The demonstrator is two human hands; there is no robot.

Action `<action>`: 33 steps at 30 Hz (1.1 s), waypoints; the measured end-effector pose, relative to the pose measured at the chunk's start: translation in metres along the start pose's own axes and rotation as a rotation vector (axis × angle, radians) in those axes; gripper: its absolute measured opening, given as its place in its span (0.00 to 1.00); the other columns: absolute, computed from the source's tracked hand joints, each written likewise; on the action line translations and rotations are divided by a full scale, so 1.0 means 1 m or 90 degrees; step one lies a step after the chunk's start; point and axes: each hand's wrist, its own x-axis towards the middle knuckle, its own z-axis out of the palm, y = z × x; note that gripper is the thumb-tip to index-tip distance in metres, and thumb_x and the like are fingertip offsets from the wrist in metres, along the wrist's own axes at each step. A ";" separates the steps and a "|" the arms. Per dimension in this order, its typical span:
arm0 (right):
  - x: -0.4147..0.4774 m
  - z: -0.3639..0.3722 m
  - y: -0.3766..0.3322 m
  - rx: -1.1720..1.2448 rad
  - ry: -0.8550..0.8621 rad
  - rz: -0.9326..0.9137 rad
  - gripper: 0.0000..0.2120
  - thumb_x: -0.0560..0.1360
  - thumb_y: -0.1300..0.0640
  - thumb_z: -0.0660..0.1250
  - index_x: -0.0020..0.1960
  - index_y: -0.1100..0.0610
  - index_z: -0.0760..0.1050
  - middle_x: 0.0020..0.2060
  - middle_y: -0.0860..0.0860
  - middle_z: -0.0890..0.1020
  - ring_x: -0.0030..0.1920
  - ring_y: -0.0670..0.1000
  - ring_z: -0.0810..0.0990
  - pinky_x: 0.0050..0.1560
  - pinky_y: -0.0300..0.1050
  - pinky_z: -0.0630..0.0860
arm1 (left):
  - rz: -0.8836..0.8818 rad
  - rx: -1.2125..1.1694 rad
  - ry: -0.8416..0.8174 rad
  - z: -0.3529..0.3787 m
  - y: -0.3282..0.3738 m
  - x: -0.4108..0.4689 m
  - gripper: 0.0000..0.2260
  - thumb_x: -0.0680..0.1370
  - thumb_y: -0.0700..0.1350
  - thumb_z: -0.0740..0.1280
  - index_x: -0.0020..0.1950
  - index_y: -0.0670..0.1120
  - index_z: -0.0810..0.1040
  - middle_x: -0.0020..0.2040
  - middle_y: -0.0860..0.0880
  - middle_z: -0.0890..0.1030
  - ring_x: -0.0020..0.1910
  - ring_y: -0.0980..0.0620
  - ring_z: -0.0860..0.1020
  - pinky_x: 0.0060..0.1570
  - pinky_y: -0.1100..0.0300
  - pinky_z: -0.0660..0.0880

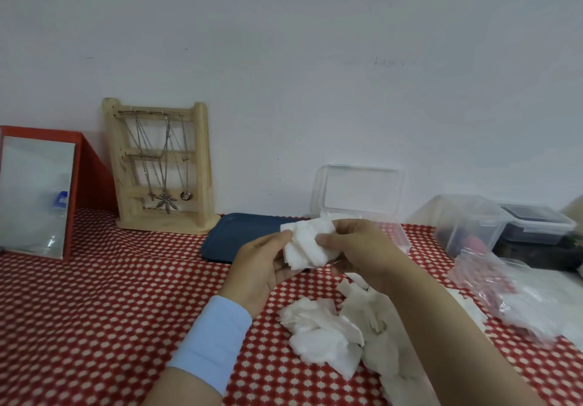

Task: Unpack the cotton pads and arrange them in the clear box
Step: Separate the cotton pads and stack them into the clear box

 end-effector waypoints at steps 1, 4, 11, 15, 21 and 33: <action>0.002 -0.001 0.001 -0.018 0.016 0.000 0.07 0.78 0.63 0.70 0.55 0.61 0.82 0.50 0.61 0.85 0.39 0.52 0.82 0.32 0.41 0.76 | -0.004 0.005 0.007 -0.001 0.000 0.000 0.09 0.82 0.43 0.67 0.58 0.40 0.83 0.52 0.42 0.87 0.52 0.45 0.86 0.49 0.53 0.83; 0.002 -0.005 -0.002 -0.017 0.025 -0.006 0.07 0.78 0.61 0.70 0.55 0.59 0.83 0.49 0.59 0.86 0.39 0.51 0.82 0.31 0.41 0.73 | -0.010 0.017 0.031 -0.003 -0.003 0.000 0.10 0.81 0.42 0.68 0.58 0.39 0.83 0.52 0.41 0.87 0.52 0.44 0.86 0.51 0.51 0.83; -0.004 0.005 -0.006 -0.058 0.019 -0.019 0.06 0.74 0.61 0.74 0.52 0.59 0.84 0.43 0.56 0.87 0.32 0.47 0.82 0.30 0.41 0.73 | -0.032 -0.033 -0.031 0.003 -0.001 -0.003 0.11 0.82 0.42 0.65 0.60 0.37 0.82 0.54 0.38 0.86 0.53 0.44 0.86 0.49 0.53 0.84; -0.002 0.008 -0.005 -0.132 0.096 -0.035 0.05 0.72 0.59 0.76 0.48 0.57 0.83 0.43 0.55 0.86 0.36 0.52 0.82 0.36 0.45 0.77 | -0.044 -0.069 -0.016 0.007 -0.002 -0.004 0.12 0.83 0.44 0.64 0.59 0.38 0.81 0.53 0.38 0.86 0.53 0.43 0.86 0.54 0.50 0.82; -0.001 0.014 -0.003 -0.202 0.145 -0.082 0.05 0.71 0.56 0.76 0.46 0.54 0.82 0.41 0.49 0.86 0.41 0.51 0.86 0.39 0.45 0.82 | -0.065 -0.121 -0.010 0.010 0.002 -0.005 0.17 0.81 0.51 0.66 0.60 0.38 0.81 0.53 0.39 0.86 0.52 0.44 0.86 0.47 0.53 0.83; -0.011 0.026 -0.004 -0.487 0.116 -0.271 0.13 0.74 0.43 0.68 0.55 0.47 0.80 0.49 0.40 0.80 0.44 0.41 0.78 0.44 0.36 0.74 | -0.073 -0.108 0.001 0.001 0.001 -0.005 0.13 0.82 0.45 0.67 0.61 0.38 0.82 0.53 0.39 0.87 0.49 0.47 0.86 0.52 0.52 0.82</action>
